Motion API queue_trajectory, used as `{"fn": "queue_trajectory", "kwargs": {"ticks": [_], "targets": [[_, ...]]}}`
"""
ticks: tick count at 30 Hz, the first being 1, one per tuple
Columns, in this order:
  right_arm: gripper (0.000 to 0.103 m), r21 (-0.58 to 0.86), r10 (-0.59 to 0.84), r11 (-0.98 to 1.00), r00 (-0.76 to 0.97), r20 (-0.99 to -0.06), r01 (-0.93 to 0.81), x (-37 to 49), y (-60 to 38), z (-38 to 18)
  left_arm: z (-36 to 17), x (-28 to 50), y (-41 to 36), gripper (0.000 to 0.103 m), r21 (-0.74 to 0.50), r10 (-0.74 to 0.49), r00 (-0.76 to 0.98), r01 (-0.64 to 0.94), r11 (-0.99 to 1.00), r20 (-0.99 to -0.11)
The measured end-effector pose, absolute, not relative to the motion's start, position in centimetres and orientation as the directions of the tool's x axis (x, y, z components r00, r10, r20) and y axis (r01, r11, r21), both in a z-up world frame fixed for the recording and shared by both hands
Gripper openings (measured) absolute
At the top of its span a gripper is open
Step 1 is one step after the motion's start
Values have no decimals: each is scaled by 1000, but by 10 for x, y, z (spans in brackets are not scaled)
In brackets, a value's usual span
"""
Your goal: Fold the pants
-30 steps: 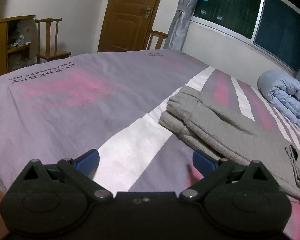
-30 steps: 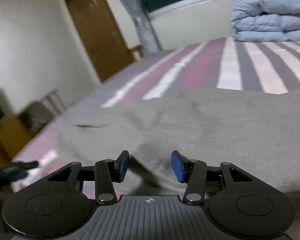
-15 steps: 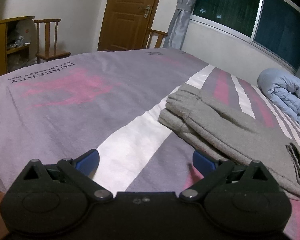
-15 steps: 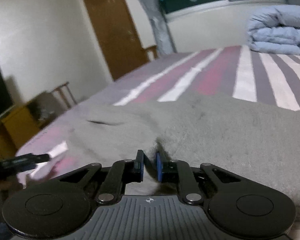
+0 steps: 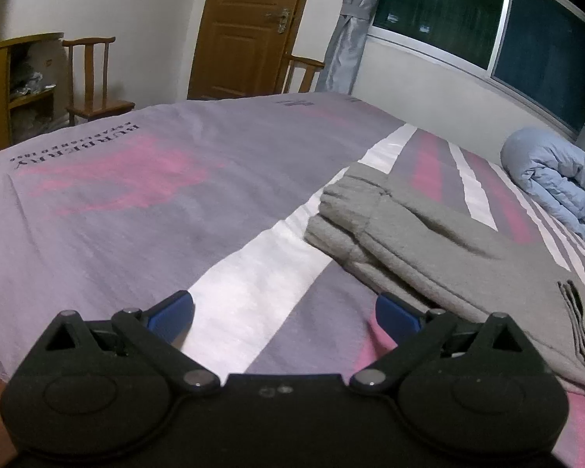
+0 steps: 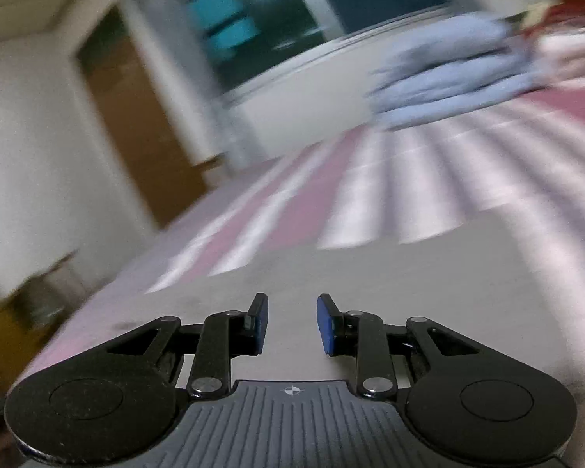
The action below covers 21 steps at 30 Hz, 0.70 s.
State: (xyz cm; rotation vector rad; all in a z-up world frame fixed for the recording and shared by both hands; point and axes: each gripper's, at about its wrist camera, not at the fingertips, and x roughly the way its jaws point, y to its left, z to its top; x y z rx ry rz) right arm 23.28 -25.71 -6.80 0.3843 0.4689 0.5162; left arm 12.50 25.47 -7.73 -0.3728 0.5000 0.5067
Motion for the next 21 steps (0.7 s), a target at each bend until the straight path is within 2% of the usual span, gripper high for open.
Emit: {"fn": "queue_trajectory", "kwargs": {"ticks": [4,6,7,13,18,21], "targets": [[28,435,446,861,800,-401,-262,240,-309,-74,-76,131,250,94,-206,360,765,-531,822,-534],[28,436,445,874,711,-545,-213,259,-318,-96,-74,135,246,94,-205,356,767,-526,826,-534],[27,445,451,873,683,-575,-201,264,-322,-107,-73,137,244,94,-206,349,770,-519,829,-533],[28,550,483,806,780,-397,-219,263,-342,-86,-68,144,235,94,-173,348,773,-500,849,-530],[28,552,503,799,767,-398,-238,308,-334,-72,-64,150,229,94,-159,353,773,-498,852,-527],[28,510,489,827,749,-446,-237,333,-321,-77,-65,156,223,94,-139,356,769,-493,859,-531]]}}
